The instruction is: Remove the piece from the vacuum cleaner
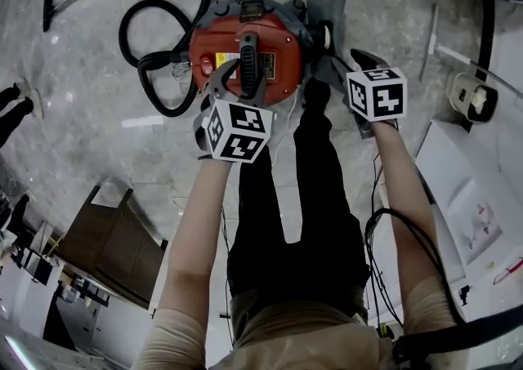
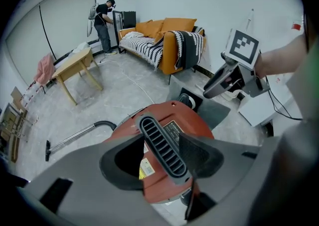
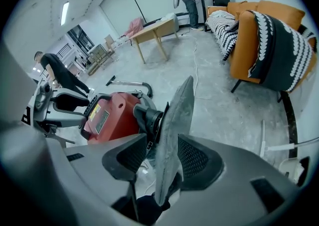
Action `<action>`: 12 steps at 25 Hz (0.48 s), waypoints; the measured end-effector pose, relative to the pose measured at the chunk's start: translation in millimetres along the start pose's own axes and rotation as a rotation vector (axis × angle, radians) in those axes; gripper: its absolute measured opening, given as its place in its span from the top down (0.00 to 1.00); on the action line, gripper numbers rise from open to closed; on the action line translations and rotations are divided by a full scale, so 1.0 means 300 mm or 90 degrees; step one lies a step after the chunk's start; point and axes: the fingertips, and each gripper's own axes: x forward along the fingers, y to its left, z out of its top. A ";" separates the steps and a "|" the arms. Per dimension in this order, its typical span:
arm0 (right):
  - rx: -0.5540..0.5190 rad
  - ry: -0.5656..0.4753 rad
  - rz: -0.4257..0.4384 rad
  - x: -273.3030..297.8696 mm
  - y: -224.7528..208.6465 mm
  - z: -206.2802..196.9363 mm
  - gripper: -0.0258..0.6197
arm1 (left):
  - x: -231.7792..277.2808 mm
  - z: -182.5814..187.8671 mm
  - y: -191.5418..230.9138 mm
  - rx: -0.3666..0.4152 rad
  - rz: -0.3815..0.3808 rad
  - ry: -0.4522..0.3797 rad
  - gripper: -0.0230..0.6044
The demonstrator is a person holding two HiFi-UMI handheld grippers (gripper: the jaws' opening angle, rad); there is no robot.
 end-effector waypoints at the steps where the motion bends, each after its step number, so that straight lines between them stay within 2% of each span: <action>1: -0.001 0.003 0.000 0.011 0.001 0.002 0.69 | 0.002 0.000 0.002 0.001 0.003 -0.001 0.63; 6: -0.013 0.020 -0.011 0.059 0.001 0.016 0.69 | 0.001 0.002 0.006 0.001 0.008 -0.005 0.63; 12: -0.023 0.051 -0.028 0.112 -0.018 0.002 0.69 | 0.011 -0.009 0.008 -0.025 0.018 -0.009 0.61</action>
